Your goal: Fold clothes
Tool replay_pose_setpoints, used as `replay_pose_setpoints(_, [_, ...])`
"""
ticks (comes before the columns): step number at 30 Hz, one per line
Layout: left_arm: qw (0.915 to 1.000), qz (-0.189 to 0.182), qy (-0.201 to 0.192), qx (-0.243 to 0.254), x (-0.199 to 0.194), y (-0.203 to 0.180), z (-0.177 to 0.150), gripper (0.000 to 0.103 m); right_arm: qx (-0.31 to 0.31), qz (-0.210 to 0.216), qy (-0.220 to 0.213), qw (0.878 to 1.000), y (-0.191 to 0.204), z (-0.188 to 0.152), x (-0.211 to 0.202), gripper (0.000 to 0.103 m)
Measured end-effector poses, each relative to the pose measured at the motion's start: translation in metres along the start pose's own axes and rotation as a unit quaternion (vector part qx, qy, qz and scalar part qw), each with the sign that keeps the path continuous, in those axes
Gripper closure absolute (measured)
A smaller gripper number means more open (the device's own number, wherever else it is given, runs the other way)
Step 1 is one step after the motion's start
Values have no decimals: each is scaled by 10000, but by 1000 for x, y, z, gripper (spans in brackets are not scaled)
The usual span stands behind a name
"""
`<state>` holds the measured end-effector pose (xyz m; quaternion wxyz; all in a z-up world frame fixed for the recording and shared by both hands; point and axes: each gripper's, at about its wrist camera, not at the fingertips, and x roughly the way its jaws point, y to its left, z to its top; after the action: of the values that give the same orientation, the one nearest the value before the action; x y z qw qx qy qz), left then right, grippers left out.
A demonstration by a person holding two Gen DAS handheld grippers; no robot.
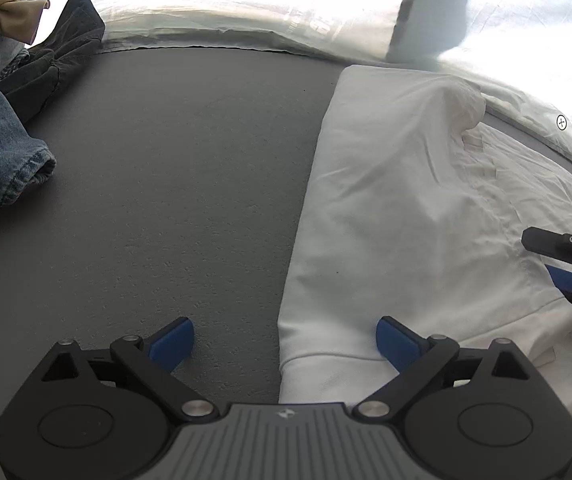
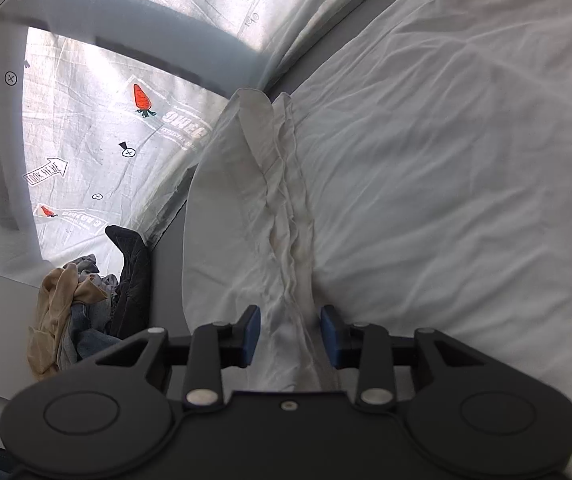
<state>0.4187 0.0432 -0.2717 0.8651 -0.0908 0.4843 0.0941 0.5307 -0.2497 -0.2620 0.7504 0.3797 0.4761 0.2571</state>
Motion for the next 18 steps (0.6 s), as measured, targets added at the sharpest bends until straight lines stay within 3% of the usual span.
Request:
replay_pose_setpoints(3, [10000,3,35,35,1,-2,0,3,-57,490,107,9987,4,3,5,88])
replay_pose_setpoints(5, [10000,-4,58,51,1,-2,0,2,-239,334,161,9990,9,5,10,88])
replay_pose_setpoints(9, [9999,4,79,73,2,-3,0,1,-419,-74,220,9989,8,8,18,80])
replay_pose_setpoints(14, [9999,51,84,93,2,-4,0,0,-180,61,263,9995,10,8,31,72])
replay_pose_setpoints(16, [9999,62,90,86,2,-4,0,0,-240,108,330,9991,14,4,37,79])
replay_pose_setpoints(17, [9999,64,106,73,3,-4,1,0,-367,155,335,9986,17,3,38,93])
replay_pose_setpoints(18, [9999,66,124,62,3,-4,2,0,-569,225,292,9977,20,1,35,93])
